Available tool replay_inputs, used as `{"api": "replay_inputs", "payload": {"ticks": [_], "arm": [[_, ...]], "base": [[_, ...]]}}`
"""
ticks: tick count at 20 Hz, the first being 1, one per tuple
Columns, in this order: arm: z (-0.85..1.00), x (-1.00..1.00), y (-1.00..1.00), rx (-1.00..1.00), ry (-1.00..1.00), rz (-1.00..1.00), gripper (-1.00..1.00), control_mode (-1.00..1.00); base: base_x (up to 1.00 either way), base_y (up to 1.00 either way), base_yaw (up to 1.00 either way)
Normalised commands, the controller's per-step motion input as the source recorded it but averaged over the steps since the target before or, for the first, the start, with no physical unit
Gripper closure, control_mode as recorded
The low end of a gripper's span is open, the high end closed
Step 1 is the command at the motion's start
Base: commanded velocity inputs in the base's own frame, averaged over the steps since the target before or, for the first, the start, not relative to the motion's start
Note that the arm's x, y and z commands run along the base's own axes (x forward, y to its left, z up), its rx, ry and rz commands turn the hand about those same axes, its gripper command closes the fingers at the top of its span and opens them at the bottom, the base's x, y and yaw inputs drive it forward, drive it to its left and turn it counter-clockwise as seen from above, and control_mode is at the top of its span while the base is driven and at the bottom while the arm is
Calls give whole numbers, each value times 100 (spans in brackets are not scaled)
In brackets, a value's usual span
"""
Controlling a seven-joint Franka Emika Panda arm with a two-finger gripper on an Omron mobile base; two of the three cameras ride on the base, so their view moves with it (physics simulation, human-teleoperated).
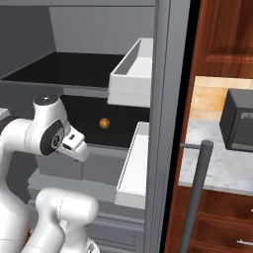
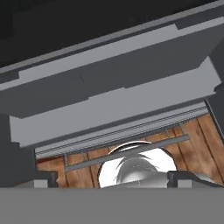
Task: Open the fridge, remove the apple, carrot, and chicken drumstick, and place them on any counter.
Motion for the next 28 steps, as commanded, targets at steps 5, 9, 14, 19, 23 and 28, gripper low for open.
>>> {"api": "replay_inputs", "payload": {"ticks": [5, 9, 14, 19, 23, 28], "arm": [[10, -8, 1, -26, -61, 0, -100, -100], [0, 44, -3, -29, -65, 0, -100, -100], [10, 100, -5, -10, -14, 0, -100, -100], [7, 98, -6, -1, 4, 0, -100, -100], [0, 96, -7, 0, 13, 0, -100, -100], [-12, 83, -5, 0, 2, 0, -100, -100]], "base": [[0, 0, 0], [0, 0, 0], [0, 0, 0], [0, 0, 0], [0, 0, 0], [0, 0, 0]]}}
